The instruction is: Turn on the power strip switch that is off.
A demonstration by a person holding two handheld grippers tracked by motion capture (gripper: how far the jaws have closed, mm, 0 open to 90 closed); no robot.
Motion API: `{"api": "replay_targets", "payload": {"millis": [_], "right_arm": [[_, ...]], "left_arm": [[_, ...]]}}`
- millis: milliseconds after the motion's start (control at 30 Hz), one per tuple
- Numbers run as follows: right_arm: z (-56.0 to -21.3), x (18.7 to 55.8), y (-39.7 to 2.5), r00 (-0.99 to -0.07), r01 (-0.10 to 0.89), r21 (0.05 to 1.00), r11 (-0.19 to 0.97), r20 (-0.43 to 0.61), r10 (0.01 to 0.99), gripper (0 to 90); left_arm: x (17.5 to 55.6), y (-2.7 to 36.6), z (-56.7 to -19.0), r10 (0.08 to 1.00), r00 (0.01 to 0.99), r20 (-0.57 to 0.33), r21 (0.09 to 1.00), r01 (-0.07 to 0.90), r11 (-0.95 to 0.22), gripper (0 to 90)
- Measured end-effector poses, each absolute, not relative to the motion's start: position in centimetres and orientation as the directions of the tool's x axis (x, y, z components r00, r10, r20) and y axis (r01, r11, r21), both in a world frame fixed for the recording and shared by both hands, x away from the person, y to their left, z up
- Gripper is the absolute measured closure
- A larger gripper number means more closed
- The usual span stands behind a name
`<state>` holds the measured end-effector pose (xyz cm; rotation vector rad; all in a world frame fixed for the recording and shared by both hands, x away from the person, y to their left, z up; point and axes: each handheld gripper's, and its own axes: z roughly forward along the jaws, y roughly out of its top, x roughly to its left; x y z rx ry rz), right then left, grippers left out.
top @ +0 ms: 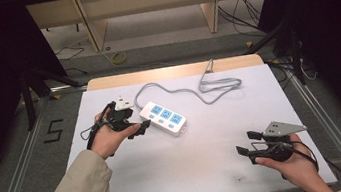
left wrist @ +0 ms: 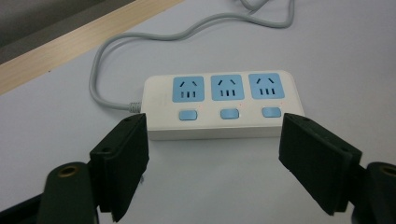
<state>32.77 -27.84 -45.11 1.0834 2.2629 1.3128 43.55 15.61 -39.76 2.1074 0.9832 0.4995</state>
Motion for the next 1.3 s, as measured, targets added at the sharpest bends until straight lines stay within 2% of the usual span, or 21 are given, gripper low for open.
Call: {"api": "replay_targets", "payload": {"millis": [567,1300], "right_arm": [[-45.2,32.8,-27.6,-0.678,0.457,0.837,0.303,0.107,0.727,30.2],[-45.2,32.7,-27.5,-0.687,0.448,0.837,0.315,0.096,0.720,29.9]], "left_arm": [[38.9,17.3,-41.9,0.731,0.681,0.039,0.812,0.404,-0.420,22.8],[34.7,19.4,-44.7,0.723,0.686,0.074,0.810,0.381,-0.445,22.1]]}}
